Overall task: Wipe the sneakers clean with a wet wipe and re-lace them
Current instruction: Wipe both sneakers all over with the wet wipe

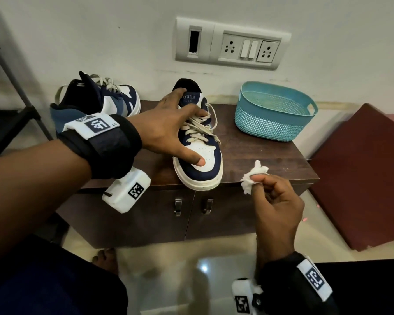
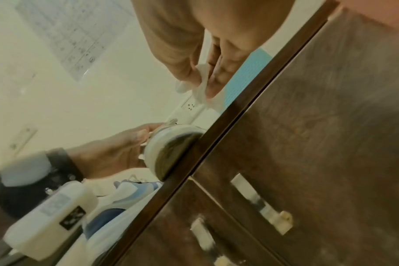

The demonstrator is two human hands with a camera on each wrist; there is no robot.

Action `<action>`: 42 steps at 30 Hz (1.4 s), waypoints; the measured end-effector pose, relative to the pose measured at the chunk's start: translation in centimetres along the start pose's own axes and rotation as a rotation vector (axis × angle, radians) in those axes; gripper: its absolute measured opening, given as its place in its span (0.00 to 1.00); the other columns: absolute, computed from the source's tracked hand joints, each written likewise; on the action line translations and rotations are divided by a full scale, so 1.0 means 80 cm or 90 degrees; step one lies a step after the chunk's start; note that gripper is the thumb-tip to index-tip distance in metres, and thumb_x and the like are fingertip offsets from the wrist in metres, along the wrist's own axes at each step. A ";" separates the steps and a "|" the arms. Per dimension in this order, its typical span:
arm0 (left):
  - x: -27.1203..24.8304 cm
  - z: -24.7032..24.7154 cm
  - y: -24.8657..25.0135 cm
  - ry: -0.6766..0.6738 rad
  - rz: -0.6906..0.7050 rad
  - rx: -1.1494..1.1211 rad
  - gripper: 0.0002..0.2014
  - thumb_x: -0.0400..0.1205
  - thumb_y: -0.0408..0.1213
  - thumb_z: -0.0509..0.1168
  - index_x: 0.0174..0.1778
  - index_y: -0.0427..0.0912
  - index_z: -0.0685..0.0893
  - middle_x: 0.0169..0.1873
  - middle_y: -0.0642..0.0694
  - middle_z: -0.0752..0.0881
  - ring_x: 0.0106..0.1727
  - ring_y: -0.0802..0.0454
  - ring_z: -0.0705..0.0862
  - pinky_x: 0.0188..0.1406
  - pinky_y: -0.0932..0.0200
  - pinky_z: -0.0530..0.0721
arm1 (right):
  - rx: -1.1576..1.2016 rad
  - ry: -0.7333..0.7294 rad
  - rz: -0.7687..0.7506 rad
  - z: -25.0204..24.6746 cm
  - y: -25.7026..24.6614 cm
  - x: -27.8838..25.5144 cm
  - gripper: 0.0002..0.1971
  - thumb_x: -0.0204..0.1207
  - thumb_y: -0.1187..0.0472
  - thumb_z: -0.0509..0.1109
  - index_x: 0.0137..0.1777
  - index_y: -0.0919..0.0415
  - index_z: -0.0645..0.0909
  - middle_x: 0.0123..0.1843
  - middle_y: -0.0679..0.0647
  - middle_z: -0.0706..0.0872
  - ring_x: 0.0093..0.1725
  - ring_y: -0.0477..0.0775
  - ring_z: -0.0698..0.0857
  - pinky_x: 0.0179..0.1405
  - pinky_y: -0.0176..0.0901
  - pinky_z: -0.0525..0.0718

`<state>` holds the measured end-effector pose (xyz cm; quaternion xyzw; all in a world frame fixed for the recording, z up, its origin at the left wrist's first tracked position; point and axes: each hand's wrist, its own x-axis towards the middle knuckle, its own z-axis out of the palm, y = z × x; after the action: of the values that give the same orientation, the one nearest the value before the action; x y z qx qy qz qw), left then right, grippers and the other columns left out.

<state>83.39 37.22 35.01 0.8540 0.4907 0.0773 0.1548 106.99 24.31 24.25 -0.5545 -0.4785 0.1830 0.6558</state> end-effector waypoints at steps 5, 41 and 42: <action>0.000 -0.005 -0.005 0.013 0.024 -0.047 0.49 0.65 0.65 0.79 0.82 0.68 0.66 0.88 0.51 0.42 0.89 0.47 0.53 0.83 0.61 0.54 | 0.094 -0.141 0.167 0.031 -0.017 -0.014 0.13 0.78 0.78 0.72 0.45 0.59 0.91 0.43 0.53 0.94 0.43 0.49 0.91 0.47 0.38 0.88; -0.001 0.004 0.046 0.103 0.233 0.369 0.08 0.72 0.57 0.78 0.44 0.61 0.93 0.85 0.46 0.64 0.86 0.37 0.58 0.72 0.36 0.73 | 0.200 -0.023 0.165 0.009 -0.015 0.033 0.14 0.79 0.75 0.73 0.55 0.54 0.88 0.51 0.56 0.93 0.45 0.44 0.90 0.46 0.36 0.89; 0.003 0.004 0.048 0.119 0.247 0.381 0.08 0.72 0.56 0.78 0.40 0.59 0.92 0.85 0.46 0.66 0.85 0.37 0.60 0.71 0.36 0.74 | 0.196 -0.023 0.165 0.007 -0.014 0.033 0.14 0.79 0.75 0.73 0.55 0.54 0.88 0.51 0.55 0.94 0.45 0.44 0.90 0.46 0.37 0.89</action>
<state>86.68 35.57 36.02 0.9279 0.3326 0.0357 -0.1645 107.46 26.25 26.36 -0.5012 -0.3813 0.3471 0.6949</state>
